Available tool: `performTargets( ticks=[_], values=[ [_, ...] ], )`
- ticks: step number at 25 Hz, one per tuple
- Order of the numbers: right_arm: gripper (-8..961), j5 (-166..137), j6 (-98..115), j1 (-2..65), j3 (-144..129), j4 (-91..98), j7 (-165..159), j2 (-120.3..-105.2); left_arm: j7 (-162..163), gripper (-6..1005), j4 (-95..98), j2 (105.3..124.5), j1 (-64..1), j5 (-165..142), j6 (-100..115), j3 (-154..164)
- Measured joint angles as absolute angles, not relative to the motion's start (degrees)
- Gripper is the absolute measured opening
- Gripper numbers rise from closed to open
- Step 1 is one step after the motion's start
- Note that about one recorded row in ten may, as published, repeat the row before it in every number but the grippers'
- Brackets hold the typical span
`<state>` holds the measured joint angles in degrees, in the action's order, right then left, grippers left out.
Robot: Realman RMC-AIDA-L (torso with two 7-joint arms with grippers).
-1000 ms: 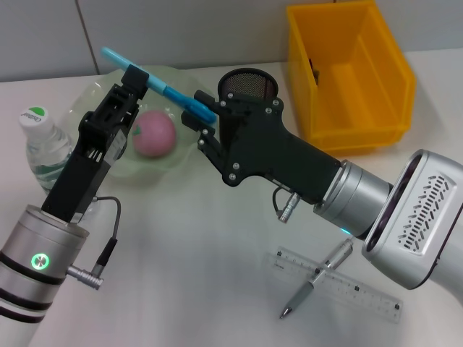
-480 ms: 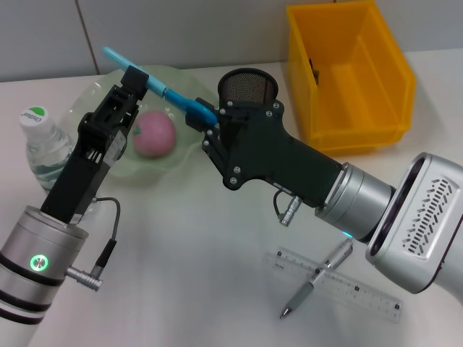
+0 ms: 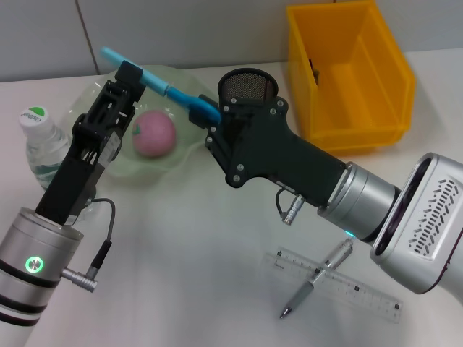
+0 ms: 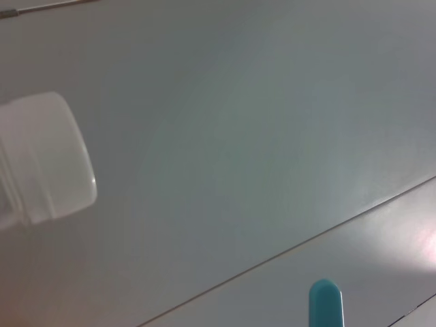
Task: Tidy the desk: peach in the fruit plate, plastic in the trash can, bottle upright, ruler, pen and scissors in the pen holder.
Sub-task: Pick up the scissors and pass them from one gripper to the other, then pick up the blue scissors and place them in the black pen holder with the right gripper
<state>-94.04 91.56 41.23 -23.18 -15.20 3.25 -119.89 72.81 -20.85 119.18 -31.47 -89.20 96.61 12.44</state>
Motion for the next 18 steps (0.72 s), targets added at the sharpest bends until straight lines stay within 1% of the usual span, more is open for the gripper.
performTargets(
  ticks=[2,11,18],
  values=[
    [90,-94.2,91.6,41.0,-22.7,-15.2,3.2,-119.88,72.8,274,-20.8,119.18,-31.5,-89.2,96.6,12.4],
    [85,-94.2,92.0,40.8,-22.5,-15.3,3.2,-119.88,72.8,697,-20.3,119.12,-31.4,-89.2,97.0,12.5],
    [85,-93.9,93.5,40.1,-21.8,-15.3,1.5,-119.88,73.4,789,-19.6,119.09,-31.4,-89.3,98.4,12.7]
  ],
)
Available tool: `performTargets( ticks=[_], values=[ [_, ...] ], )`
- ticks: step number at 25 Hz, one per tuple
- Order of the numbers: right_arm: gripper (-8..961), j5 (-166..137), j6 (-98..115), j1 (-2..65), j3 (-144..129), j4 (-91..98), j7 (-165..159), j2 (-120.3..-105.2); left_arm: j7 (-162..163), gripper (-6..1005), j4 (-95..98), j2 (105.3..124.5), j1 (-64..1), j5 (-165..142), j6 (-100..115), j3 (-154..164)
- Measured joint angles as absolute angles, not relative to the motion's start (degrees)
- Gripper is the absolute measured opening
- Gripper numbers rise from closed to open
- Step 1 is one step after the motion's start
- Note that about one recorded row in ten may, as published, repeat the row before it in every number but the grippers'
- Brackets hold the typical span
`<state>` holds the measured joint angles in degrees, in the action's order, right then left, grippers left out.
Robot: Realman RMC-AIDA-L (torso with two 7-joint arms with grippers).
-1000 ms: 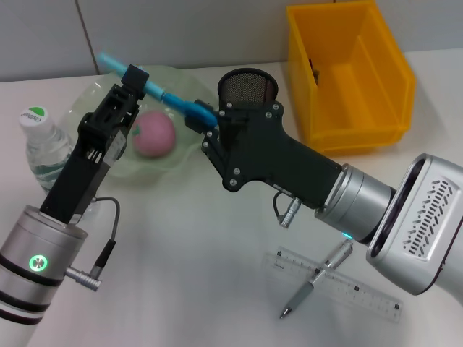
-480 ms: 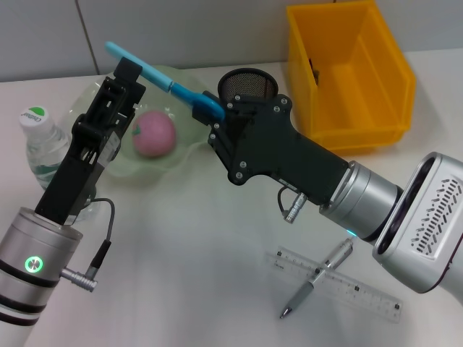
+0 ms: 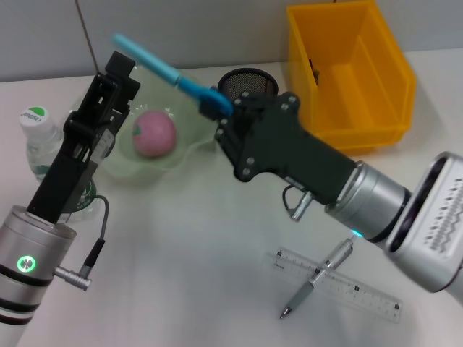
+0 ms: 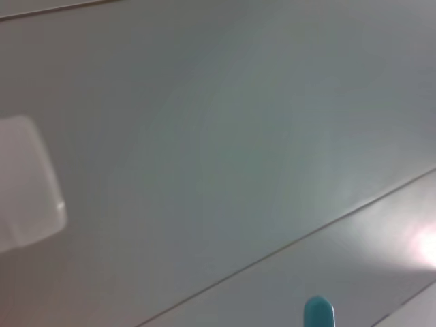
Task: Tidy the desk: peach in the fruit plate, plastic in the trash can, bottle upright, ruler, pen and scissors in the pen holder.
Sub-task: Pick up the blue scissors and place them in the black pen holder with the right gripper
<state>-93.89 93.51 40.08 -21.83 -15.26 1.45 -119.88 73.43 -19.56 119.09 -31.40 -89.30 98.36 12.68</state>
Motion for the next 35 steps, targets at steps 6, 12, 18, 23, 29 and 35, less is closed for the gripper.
performTargets(
  ticks=[6,12,18,23,29,35],
  values=[
    [84,-93.8,99.3,37.4,-19.2,-8.9,-17.2,-119.68,73.0,802,-13.3,119.05,-31.7,-95.6,101.8,12.4],
    [84,-93.6,99.7,35.4,-15.4,-1.0,-37.3,-119.40,71.7,802,-2.0,118.82,-32.7,-105.9,104.1,12.8],
    [84,-93.6,96.7,34.4,-15.2,5.4,-49.6,-119.30,66.1,802,7.3,118.64,-32.4,-115.3,103.4,13.7],
    [84,-94.0,92.8,34.1,-16.5,11.5,-58.2,-119.15,65.4,802,17.0,118.39,-31.6,-117.7,102.4,22.3],
    [84,-94.3,85.6,33.9,-29.4,24.2,-74.4,-118.59,65.7,802,24.1,118.32,-29.4,-117.7,99.2,27.5],
    [83,-97.7,84.8,33.8,-35.4,30.4,-83.0,-117.09,65.7,802,25.8,118.25,-28.8,-117.7,99.1,27.6]
  ],
)
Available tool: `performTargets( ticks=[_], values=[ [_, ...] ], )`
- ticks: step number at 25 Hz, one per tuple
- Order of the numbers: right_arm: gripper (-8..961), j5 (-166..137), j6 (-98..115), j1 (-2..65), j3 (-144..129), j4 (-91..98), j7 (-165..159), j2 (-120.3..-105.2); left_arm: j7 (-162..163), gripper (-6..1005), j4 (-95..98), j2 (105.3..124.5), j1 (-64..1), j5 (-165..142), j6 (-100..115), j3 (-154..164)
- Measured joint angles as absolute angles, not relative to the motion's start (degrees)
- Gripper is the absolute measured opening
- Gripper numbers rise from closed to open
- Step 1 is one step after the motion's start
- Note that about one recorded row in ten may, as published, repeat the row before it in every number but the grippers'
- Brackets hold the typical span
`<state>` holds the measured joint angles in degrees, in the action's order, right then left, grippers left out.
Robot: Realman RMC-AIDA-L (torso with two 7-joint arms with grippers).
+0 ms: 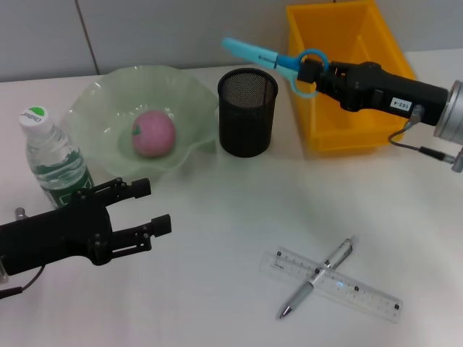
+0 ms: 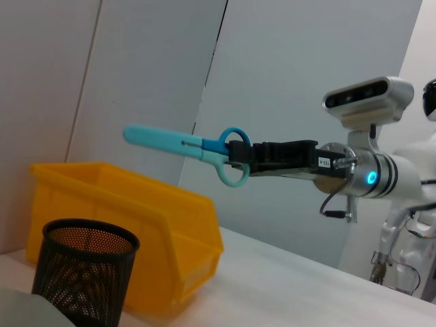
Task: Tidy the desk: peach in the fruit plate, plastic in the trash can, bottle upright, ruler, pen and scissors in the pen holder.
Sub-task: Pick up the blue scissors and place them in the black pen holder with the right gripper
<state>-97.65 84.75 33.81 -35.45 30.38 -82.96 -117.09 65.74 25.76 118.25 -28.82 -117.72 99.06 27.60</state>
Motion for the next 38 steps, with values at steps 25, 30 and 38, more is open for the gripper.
performTargets(
  ticks=[25,30,38],
  values=[
    [84,-128.7,90.7,44.8,-36.7,55.5,-121.9,-112.97,63.8,801,26.8,118.21,-27.6,-117.8,98.3,28.6],
    [83,-137.1,90.9,51.6,-39.2,55.1,-128.4,-111.96,63.1,801,26.8,118.22,-27.3,-117.8,97.5,29.1],
    [85,-145.5,90.0,59.2,-44.5,55.0,-134.3,-112.11,61.8,801,26.6,118.31,-27.3,-117.8,96.6,29.2]
  ],
)
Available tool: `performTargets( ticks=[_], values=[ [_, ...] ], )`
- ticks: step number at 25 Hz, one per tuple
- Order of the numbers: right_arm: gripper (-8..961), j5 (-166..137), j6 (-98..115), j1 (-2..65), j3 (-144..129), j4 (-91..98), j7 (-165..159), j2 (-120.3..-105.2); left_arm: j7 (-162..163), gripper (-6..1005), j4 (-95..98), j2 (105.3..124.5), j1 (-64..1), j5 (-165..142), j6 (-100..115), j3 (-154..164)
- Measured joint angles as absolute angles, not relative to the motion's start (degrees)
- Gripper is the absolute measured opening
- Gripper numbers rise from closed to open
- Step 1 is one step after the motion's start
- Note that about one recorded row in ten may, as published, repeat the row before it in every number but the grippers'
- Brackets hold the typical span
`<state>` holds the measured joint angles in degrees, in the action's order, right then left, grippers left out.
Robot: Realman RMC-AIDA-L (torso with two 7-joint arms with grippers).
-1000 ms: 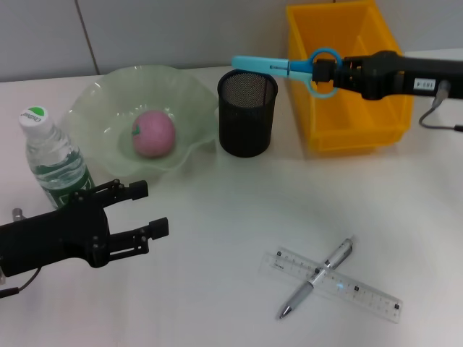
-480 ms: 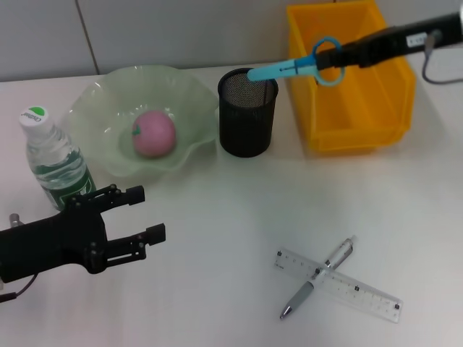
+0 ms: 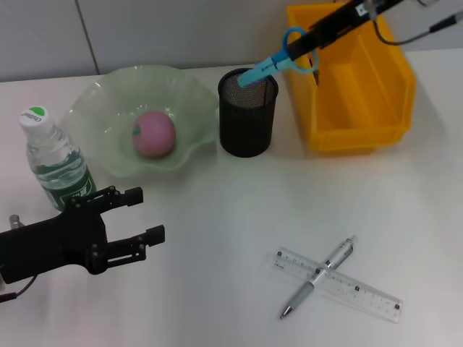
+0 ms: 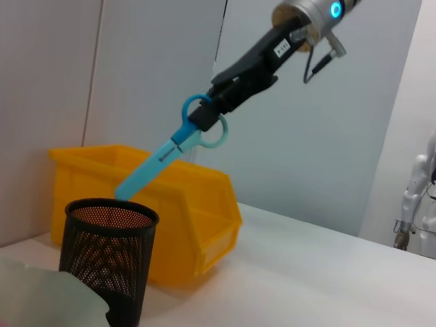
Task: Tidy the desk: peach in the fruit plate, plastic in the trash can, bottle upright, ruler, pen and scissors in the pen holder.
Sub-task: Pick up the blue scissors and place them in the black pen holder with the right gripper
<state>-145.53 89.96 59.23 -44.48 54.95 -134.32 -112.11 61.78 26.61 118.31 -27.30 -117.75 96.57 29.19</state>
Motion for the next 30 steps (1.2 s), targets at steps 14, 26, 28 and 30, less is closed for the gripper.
performTargets(
  ticks=[14,26,28,30],
  values=[
    [84,-154.1,80.5,67.8,-51.2,42.6,-139.4,-112.06,61.4,802,26.3,118.46,-27.4,-117.3,96.2,28.8],
    [83,-156.1,72.5,70.7,-53.2,35.0,-140.4,-113.61,60.6,801,25.3,118.64,-27.3,-117.2,95.3,28.8],
    [127,-156.2,72.4,70.7,-53.2,35.1,-140.4,-113.65,60.5,801,25.3,118.62,-27.3,-117.2,95.2,28.8],
    [172,-156.2,72.3,70.6,-53.2,35.2,-140.6,-113.68,60.4,801,25.2,118.61,-27.3,-117.2,95.2,28.7]
  ],
)
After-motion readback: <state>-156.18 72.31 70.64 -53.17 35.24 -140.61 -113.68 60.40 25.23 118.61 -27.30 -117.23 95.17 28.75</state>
